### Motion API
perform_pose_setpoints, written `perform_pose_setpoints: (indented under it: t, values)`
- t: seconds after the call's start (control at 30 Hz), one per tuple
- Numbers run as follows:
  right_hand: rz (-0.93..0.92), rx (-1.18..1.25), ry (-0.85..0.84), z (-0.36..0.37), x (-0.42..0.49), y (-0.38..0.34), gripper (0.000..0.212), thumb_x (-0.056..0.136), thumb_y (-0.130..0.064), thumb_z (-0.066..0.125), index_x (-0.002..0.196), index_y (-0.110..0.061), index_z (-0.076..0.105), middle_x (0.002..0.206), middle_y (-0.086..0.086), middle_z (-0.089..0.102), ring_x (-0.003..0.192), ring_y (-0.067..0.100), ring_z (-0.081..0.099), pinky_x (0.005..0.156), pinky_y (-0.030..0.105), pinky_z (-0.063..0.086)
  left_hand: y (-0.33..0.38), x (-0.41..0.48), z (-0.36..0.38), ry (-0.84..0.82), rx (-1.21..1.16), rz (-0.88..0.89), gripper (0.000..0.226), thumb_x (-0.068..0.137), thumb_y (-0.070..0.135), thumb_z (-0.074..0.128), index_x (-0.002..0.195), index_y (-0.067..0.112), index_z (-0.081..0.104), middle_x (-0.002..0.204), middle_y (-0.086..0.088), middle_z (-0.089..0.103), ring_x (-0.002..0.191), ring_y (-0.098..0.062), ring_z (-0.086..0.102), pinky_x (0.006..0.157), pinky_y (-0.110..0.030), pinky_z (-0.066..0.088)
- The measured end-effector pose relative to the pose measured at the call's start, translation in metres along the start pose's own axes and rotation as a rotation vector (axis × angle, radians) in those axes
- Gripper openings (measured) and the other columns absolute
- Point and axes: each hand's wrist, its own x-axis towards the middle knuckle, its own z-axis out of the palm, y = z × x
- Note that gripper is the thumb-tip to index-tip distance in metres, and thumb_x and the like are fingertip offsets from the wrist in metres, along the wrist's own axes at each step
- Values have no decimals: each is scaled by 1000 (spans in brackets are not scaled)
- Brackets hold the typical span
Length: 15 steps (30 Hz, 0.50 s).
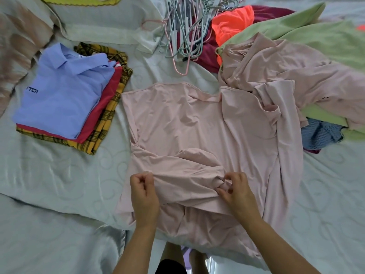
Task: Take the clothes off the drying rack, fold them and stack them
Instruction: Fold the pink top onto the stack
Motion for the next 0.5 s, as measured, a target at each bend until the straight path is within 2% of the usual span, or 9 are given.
perform_pose_setpoints:
  t: [0.13,0.23,0.3,0.37,0.4,0.43,0.5]
  values:
    - [-72,-30,-30,4,-3,2,18,80,-22,71,90,-16,57,88,-5,47,73,15,49,64,26,38,-4,11,4,95,36,-119,8,99,12,38,95,5,37,78,6,42,69,-2,42,54,0,34]
    - [5,140,-39,0,-6,-6,17,82,-16,68,77,-24,53,75,-11,54,68,9,51,64,21,39,-4,17,4,79,65,-81,6,99,10,38,95,5,36,78,8,41,69,-3,43,54,2,33]
    - [70,329,29,-5,-12,-14,20,82,-11,67,76,-24,53,75,-8,59,70,10,54,62,14,41,-10,17,-1,30,130,-56,7,98,11,40,95,6,36,79,3,45,70,-14,48,56,-5,36]
    - [115,400,53,-6,-20,-18,21,81,-10,68,80,-23,52,77,-3,59,68,12,54,62,16,43,-20,20,-6,-51,353,-56,9,96,14,46,100,6,44,89,-7,54,81,-27,56,63,-20,41]
    - [137,404,44,-5,-25,-17,23,80,-10,70,81,-22,50,77,-1,58,67,13,53,62,17,43,-20,23,-7,-57,529,8,14,94,14,49,104,4,50,99,-13,56,89,-31,57,70,-26,43]
    - [138,405,43,-3,-28,-15,23,79,-10,71,80,-21,50,76,1,58,66,13,53,60,16,42,-17,27,-1,-67,637,146,18,92,15,53,103,2,56,103,-17,57,92,-33,57,77,-32,43]
    - [118,395,40,1,-30,-14,23,78,-10,72,77,-18,51,73,1,58,68,12,53,59,13,41,-1,33,24,-211,624,443,28,86,28,52,89,4,65,93,-17,62,86,-36,58,79,-35,40]
